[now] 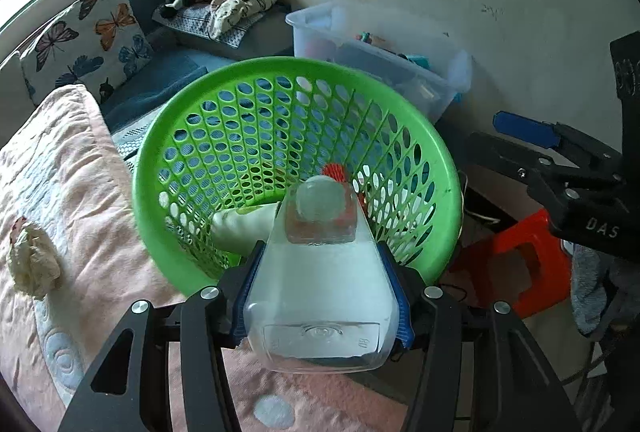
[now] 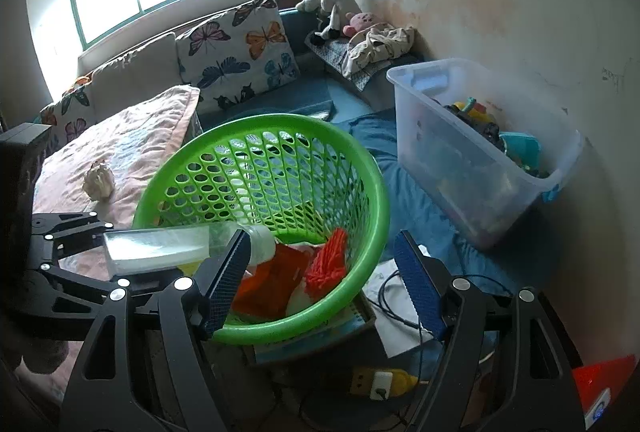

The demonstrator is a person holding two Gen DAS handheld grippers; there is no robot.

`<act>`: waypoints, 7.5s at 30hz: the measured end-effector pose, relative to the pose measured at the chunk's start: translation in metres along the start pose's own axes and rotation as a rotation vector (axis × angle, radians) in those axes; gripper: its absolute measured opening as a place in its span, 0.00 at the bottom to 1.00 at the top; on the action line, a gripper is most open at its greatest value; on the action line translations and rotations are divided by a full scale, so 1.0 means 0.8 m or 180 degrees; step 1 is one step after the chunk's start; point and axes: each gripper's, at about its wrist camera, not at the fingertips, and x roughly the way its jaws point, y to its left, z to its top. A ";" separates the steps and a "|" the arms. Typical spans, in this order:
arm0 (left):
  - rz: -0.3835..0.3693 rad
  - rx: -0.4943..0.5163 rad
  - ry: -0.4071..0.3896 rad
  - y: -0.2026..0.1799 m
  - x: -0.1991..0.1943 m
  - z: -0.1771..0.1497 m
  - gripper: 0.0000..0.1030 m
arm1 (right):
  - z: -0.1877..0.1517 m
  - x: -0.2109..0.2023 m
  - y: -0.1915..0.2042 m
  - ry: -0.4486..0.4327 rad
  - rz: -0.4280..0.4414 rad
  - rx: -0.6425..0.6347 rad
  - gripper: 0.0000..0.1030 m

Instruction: Collect trash

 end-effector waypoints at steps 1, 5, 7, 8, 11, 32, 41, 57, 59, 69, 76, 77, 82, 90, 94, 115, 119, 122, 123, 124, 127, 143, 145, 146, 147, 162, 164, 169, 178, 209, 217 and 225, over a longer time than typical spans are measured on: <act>0.0000 0.0003 0.0014 0.000 0.002 0.002 0.51 | 0.000 0.001 0.000 0.0005 0.0007 0.0008 0.72; 0.0007 0.0046 0.0075 -0.003 0.010 0.006 0.51 | -0.004 0.002 -0.001 0.0018 0.0021 0.0036 0.72; 0.0001 0.0041 0.0099 -0.003 0.013 0.007 0.51 | -0.004 0.002 -0.002 0.0023 0.0030 0.0069 0.73; -0.0007 0.0029 0.0109 -0.002 0.014 0.008 0.51 | -0.005 0.002 -0.002 0.0028 0.0035 0.0080 0.73; -0.0019 -0.0021 0.0129 0.000 0.017 0.010 0.51 | -0.006 0.002 -0.003 0.0038 0.0033 0.0089 0.73; -0.0004 -0.0230 -0.0207 0.021 -0.038 -0.014 0.64 | -0.008 -0.009 0.025 0.0050 0.0112 -0.0005 0.76; 0.0250 -0.0413 -0.0494 0.055 -0.094 -0.043 0.64 | -0.007 -0.014 0.053 0.0030 0.0221 -0.0107 0.78; 0.0905 -0.1144 -0.0725 0.181 -0.137 -0.082 0.73 | -0.003 -0.011 0.111 0.0030 0.0436 -0.0290 0.80; 0.0922 -0.1184 -0.0697 0.190 -0.130 -0.079 0.73 | -0.002 -0.006 0.117 0.0044 0.0461 -0.0302 0.80; 0.0930 -0.1242 -0.0536 0.223 -0.089 -0.058 0.73 | 0.002 0.025 0.140 0.0179 0.0588 -0.0312 0.80; 0.0849 -0.1227 -0.0441 0.237 -0.063 -0.048 0.61 | 0.002 0.040 0.158 0.0226 0.0674 -0.0367 0.80; 0.0839 -0.1238 -0.0459 0.239 -0.063 -0.048 0.60 | 0.002 0.042 0.160 0.0232 0.0673 -0.0387 0.80; 0.0834 -0.1164 -0.0566 0.232 -0.069 -0.045 0.46 | 0.000 0.044 0.161 0.0249 0.0667 -0.0398 0.80; 0.0764 -0.1063 -0.0698 0.202 -0.097 -0.050 0.42 | -0.001 0.031 0.159 0.0196 0.0683 -0.0395 0.80; 0.0688 -0.1010 -0.0762 0.181 -0.112 -0.054 0.42 | -0.001 0.024 0.157 0.0162 0.0690 -0.0387 0.80; 0.0273 -0.0704 -0.0714 0.071 -0.091 -0.023 0.42 | -0.012 -0.004 0.083 0.0089 0.0361 -0.0151 0.79; 0.0224 -0.0685 -0.0641 0.059 -0.078 -0.016 0.42 | -0.017 -0.008 0.065 0.0093 0.0269 -0.0110 0.79; 0.0199 -0.0671 -0.0582 0.052 -0.067 -0.011 0.42 | -0.023 -0.008 0.049 0.0116 0.0209 -0.0031 0.79; 0.0199 -0.0669 -0.0565 0.050 -0.064 -0.010 0.43 | -0.024 -0.008 0.045 0.0123 0.0204 -0.0008 0.79; 0.0194 -0.0663 -0.0546 0.048 -0.061 -0.009 0.45 | -0.025 -0.008 0.041 0.0129 0.0200 0.0012 0.79; 0.0182 -0.0655 -0.0482 0.042 -0.052 -0.008 0.47 | -0.030 -0.008 0.034 0.0143 0.0176 0.0055 0.79; 0.0123 -0.0697 -0.0460 0.036 -0.045 -0.014 0.64 | -0.041 -0.010 0.025 0.0177 0.0199 0.0195 0.79; 0.0108 -0.0698 -0.0469 0.036 -0.046 -0.014 0.64 | -0.040 -0.012 0.026 0.0171 0.0194 0.0195 0.79; 0.0111 -0.0695 -0.0471 0.035 -0.047 -0.015 0.64 | -0.040 -0.013 0.026 0.0169 0.0196 0.0195 0.79; 0.0108 -0.0693 -0.0476 0.035 -0.048 -0.015 0.64 | -0.040 -0.014 0.026 0.0163 0.0193 0.0195 0.79; 0.0262 -0.0749 -0.0669 0.037 -0.100 -0.040 0.74 | -0.040 -0.036 0.055 0.0093 0.0284 0.0109 0.80; 0.0290 -0.0778 -0.0689 0.040 -0.107 -0.045 0.74 | -0.040 -0.038 0.063 0.0082 0.0296 0.0074 0.81; 0.0394 -0.0803 -0.0738 0.043 -0.126 -0.061 0.80 | -0.043 -0.044 0.082 0.0091 0.0354 0.0033 0.83; 0.0626 -0.0948 -0.0836 0.063 -0.169 -0.100 0.87 | -0.051 -0.050 0.117 0.0095 0.0453 -0.0035 0.86; 0.1399 -0.1610 -0.1119 0.101 -0.290 -0.265 0.93 | -0.071 -0.082 0.225 0.0007 0.0693 -0.0375 0.96; 0.1573 -0.1752 -0.1144 0.101 -0.306 -0.291 0.93 | -0.075 -0.087 0.245 0.0014 0.0780 -0.0492 0.96; 0.1659 -0.1870 -0.1170 0.102 -0.319 -0.308 0.93 | -0.076 -0.089 0.260 -0.0002 0.0807 -0.0593 0.96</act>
